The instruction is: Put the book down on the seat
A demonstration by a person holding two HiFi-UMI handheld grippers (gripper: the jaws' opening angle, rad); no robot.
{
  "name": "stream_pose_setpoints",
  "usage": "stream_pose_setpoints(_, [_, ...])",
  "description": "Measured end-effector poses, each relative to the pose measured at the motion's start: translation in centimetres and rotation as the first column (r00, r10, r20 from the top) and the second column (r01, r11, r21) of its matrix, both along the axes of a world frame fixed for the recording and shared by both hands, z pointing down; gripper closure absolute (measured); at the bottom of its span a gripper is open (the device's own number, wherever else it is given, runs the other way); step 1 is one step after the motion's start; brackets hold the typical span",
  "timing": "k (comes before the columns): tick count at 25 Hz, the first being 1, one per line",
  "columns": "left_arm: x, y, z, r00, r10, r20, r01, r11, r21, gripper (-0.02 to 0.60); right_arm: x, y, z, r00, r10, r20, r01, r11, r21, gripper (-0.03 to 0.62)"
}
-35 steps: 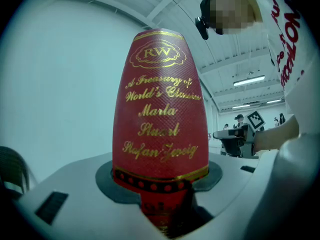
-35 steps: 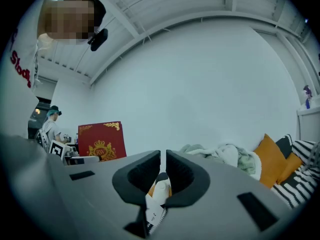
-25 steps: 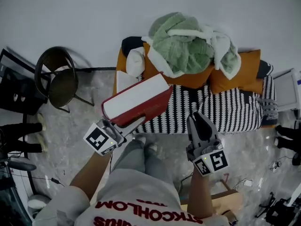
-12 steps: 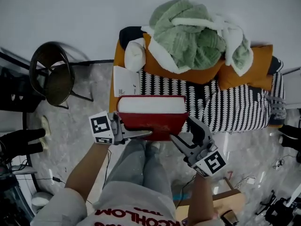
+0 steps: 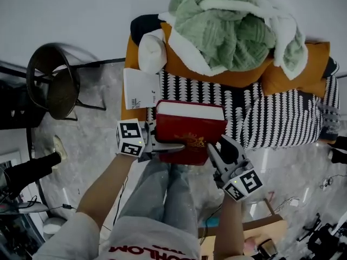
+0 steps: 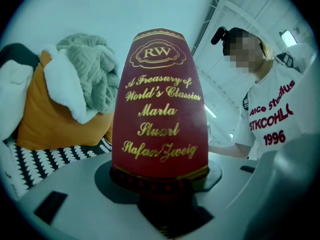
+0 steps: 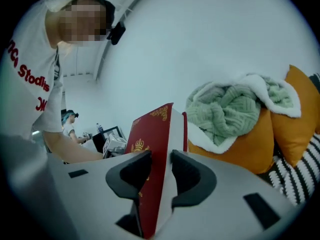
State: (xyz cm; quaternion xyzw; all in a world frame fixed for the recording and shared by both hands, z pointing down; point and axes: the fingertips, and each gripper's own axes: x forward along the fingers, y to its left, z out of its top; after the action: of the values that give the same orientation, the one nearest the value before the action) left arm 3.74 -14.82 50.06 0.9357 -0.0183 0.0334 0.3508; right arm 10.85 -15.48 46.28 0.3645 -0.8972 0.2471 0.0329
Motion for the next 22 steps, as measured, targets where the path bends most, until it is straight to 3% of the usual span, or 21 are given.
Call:
stream_pose_setpoints(6, [2.1,-1.9,6.6,0.996,-0.002,0.088,0.006,0.999,-0.048,0.337,2.4,-1.5,7.2,0.996,0.084,-0.011,-0.084,0.989,-0.120,0.470])
stream_pose_setpoints(13, [4.1,-3.5,14.4,0.988,0.046,0.146,-0.021,0.986,-0.167,0.327,5.2,-2.3,15.4,0.978,0.211,0.011,-0.201,0.947,-0.250,0.497])
stream_pose_setpoints(17, [3.9,-4.5,18.0,0.992,0.008,0.125,0.024,0.966,-0.256,0.324,5.9,-2.5,19.4,0.970,0.240,0.022,-0.221,0.923,-0.316,0.510])
stream_pose_setpoints(22, [2.7,-5.5,21.1,0.987,-0.055,0.150,0.097,0.952,-0.289,0.323,5.6,-2.9,23.5,0.968,0.247,0.044,-0.214,0.906,-0.366,0.513])
